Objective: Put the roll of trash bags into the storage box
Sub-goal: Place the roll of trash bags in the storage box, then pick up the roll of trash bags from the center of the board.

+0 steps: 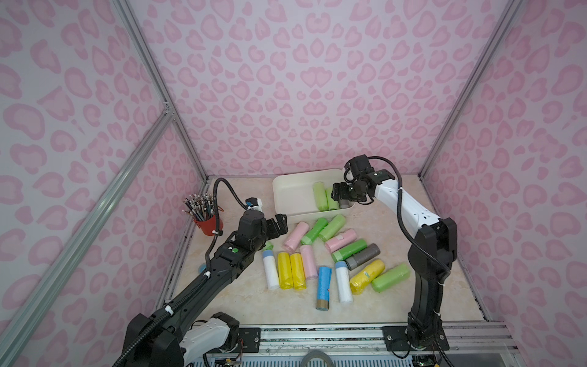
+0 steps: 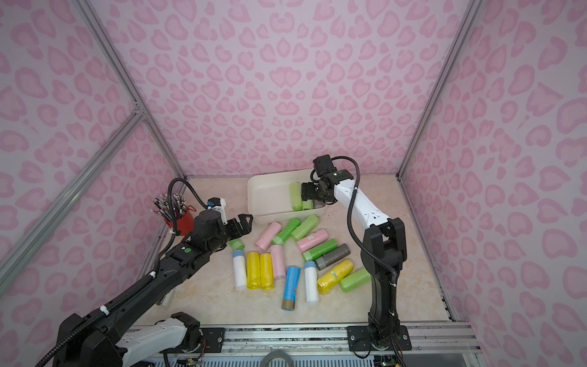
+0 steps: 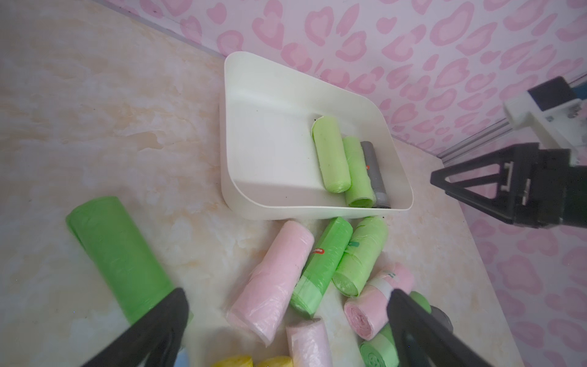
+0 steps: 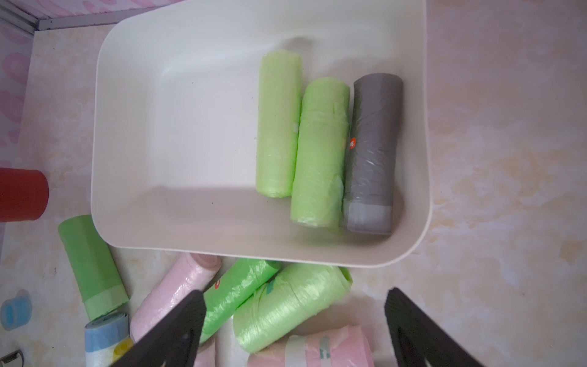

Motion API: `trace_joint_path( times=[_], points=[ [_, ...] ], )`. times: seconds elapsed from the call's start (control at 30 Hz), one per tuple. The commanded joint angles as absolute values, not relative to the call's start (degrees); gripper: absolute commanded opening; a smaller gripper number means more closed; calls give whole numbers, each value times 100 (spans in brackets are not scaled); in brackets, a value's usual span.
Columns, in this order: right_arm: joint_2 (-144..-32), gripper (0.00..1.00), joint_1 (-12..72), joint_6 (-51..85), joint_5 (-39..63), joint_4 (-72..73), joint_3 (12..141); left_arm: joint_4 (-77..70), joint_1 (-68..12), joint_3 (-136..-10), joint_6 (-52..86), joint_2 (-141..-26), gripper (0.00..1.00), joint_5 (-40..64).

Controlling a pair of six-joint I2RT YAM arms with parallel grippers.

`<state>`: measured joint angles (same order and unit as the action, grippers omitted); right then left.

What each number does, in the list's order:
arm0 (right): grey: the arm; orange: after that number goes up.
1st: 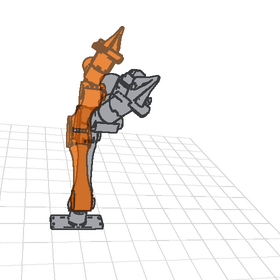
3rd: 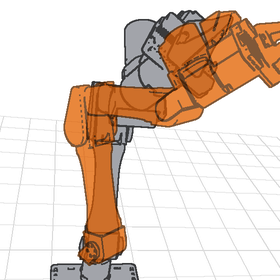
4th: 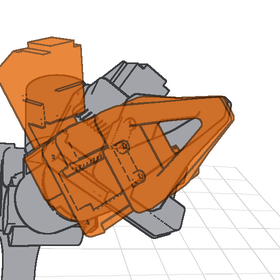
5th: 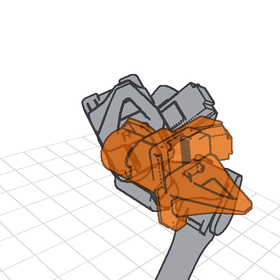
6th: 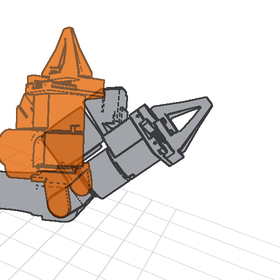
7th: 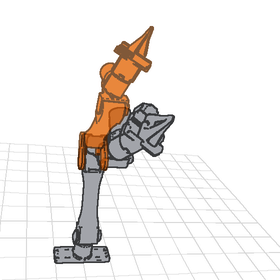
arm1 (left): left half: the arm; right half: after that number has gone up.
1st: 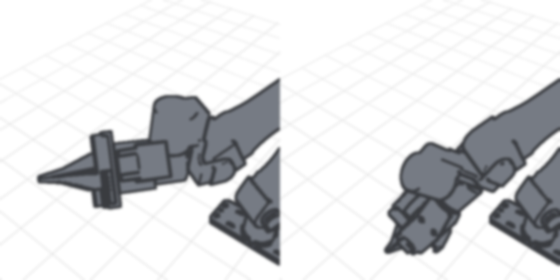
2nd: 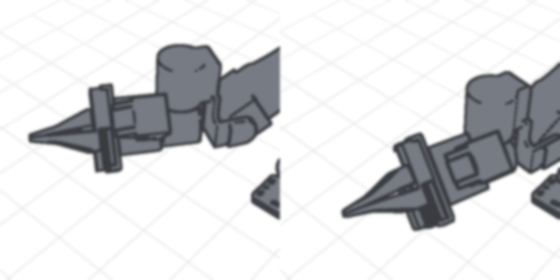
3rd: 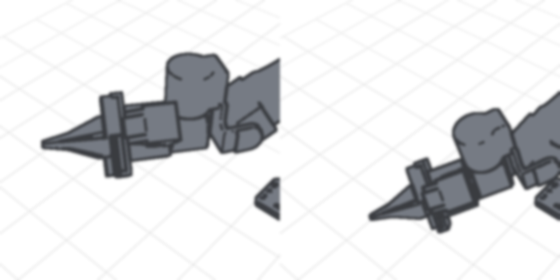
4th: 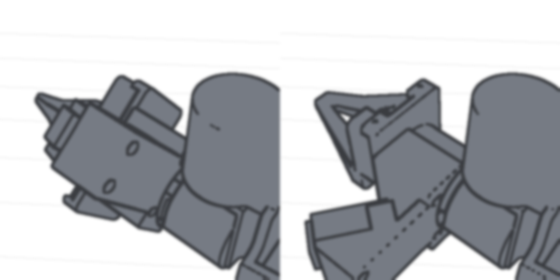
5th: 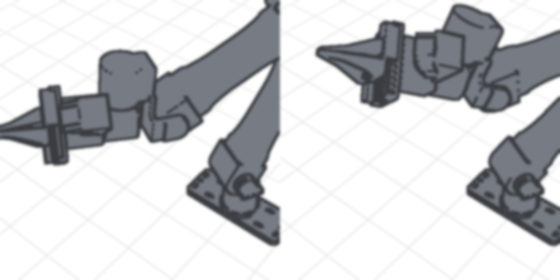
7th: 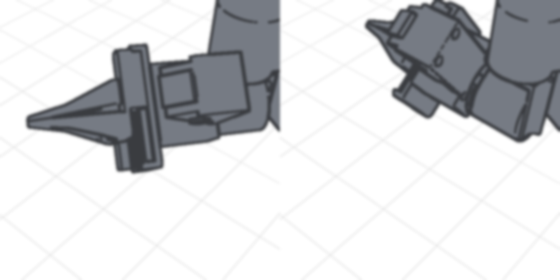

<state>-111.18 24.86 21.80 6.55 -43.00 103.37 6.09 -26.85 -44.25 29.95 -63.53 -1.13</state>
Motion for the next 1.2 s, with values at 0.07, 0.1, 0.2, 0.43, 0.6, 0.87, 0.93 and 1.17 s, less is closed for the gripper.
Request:
trace_joint_path(
  times=[0.07,0.1,0.2,0.43,0.6,0.87,0.93,1.17],
  points=[
    [-10078,90,2505,2281,814,-3590,9001,543,-2681,-4408,3054,-6379,100,-245],
    [-9913,90,2511,2356,990,-3529,8801,508,-2681,-4421,3066,-6411,100,-203],
    [-9407,90,2511,2395,1004,-3496,8229,416,-2689,-4408,3154,-6451,100,-104],
    [-8474,90,2512,2614,1296,-3213,6988,612,-2698,-4408,3171,-6399,100,-127],
    [-8090,90,2508,3157,1516,-2813,6296,1099,-2707,-4421,3069,-6170,100,-341],
    [-7800,90,2509,3452,1808,-2419,5903,1588,-2707,-4064,3212,-5699,100,-499],
    [-7763,90,2509,3458,1801,-2387,5865,1750,-2706,-3945,3270,-5624,98,-497],
    [-7839,90,2506,3446,1896,-2278,5758,2013,-2708,-3503,3520,-5363,96,-328]
  ],
)
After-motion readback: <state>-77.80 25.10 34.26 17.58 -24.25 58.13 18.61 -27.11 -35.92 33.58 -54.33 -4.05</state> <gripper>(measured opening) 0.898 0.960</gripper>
